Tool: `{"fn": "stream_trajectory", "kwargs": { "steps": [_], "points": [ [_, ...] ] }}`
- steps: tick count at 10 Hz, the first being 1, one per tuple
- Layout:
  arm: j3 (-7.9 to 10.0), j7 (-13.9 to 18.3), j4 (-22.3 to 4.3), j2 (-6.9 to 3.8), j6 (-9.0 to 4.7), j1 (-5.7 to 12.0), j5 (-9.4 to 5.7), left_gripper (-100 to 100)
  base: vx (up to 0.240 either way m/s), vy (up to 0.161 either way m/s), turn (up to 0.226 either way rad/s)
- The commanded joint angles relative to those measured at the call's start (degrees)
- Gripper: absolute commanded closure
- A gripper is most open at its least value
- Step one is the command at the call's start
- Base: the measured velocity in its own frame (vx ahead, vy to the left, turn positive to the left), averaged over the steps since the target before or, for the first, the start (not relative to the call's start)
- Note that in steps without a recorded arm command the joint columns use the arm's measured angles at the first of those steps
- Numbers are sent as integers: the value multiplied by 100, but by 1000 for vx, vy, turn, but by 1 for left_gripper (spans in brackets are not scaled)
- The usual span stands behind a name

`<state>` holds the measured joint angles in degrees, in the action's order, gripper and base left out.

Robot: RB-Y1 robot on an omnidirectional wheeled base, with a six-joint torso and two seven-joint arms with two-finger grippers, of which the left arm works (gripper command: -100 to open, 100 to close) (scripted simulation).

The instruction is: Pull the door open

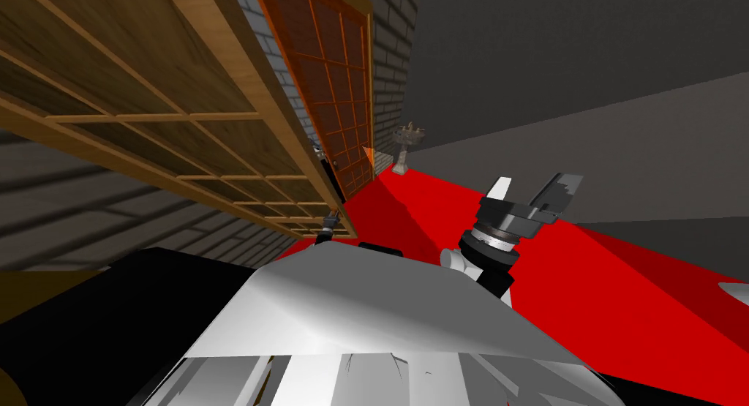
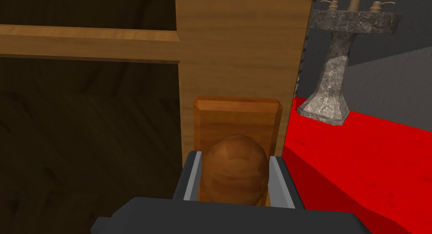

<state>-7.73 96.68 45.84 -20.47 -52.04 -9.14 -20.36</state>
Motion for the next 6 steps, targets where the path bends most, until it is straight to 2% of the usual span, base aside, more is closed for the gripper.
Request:
{"fn": "stream_trajectory", "kwargs": {
  "steps": [1, 4, 5, 6],
  "points": [
    [-103, 125, -3, -72, -108, -69, 60, 100, -187, 18, -76],
    [-250, 314, 30, -218, -259, -181, 150, 100, -179, 44, -79],
    [-232, 276, -15, -179, -213, -152, 135, 100, -81, 16, -25],
    [-307, 377, -45, -244, -337, -220, 191, 100, -152, 28, -139]
  ]
}}
